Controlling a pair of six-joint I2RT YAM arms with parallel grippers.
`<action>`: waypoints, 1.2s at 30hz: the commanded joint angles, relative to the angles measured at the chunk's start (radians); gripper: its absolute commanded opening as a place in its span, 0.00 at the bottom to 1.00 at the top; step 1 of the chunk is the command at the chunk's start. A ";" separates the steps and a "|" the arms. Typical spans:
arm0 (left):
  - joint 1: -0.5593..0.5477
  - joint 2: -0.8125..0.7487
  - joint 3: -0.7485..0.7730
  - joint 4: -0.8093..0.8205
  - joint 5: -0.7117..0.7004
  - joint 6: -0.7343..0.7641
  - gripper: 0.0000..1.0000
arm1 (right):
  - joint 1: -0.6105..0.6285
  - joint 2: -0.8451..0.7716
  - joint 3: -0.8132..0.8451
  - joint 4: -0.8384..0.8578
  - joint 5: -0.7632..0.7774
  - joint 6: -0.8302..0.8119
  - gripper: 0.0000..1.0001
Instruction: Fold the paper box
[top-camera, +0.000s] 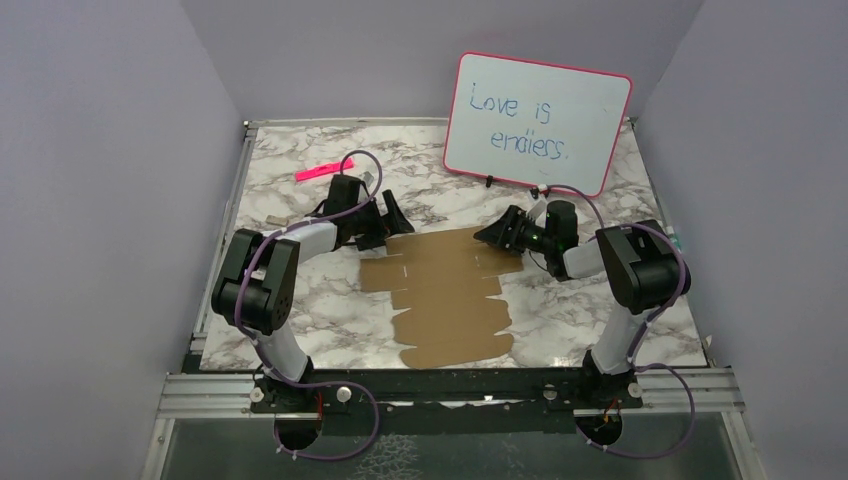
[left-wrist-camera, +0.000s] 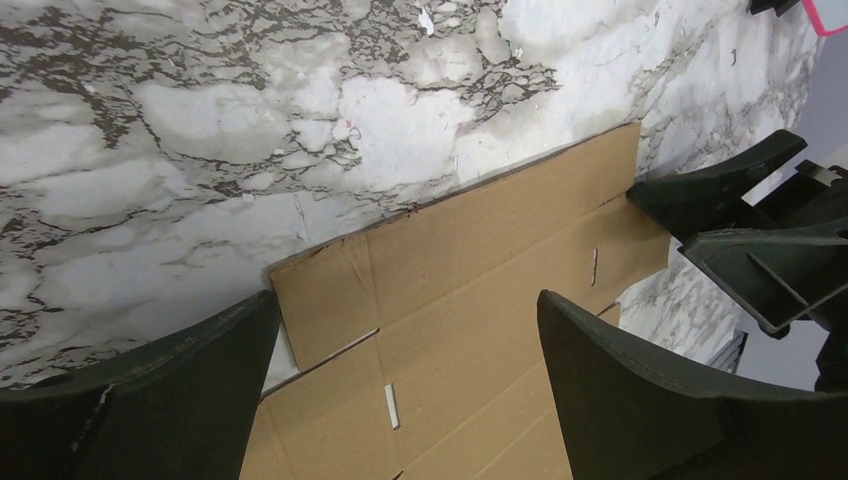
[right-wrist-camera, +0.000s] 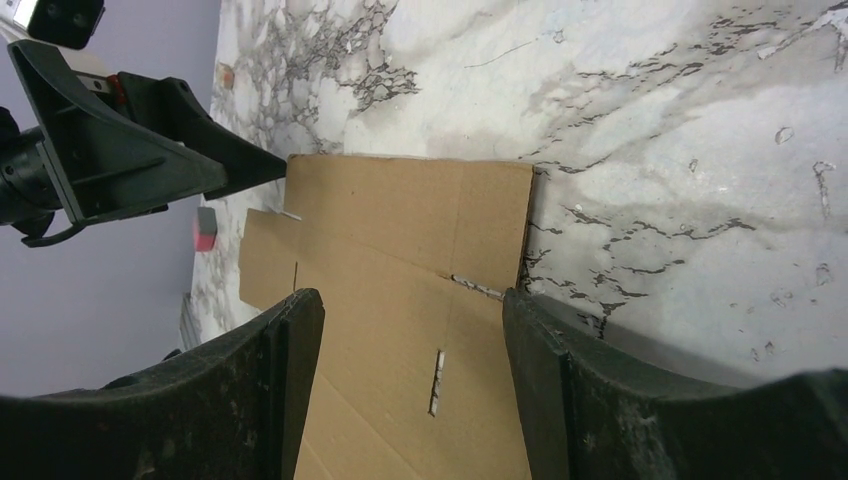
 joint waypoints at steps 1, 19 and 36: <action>-0.017 -0.035 -0.008 0.014 0.091 -0.052 0.99 | 0.009 0.040 -0.024 0.011 0.040 -0.023 0.72; -0.064 -0.091 0.032 0.015 0.075 -0.081 0.99 | 0.014 0.049 -0.071 0.035 0.097 -0.031 0.72; -0.152 -0.002 0.077 0.023 0.031 -0.080 0.99 | 0.014 0.059 -0.092 0.046 0.132 -0.037 0.72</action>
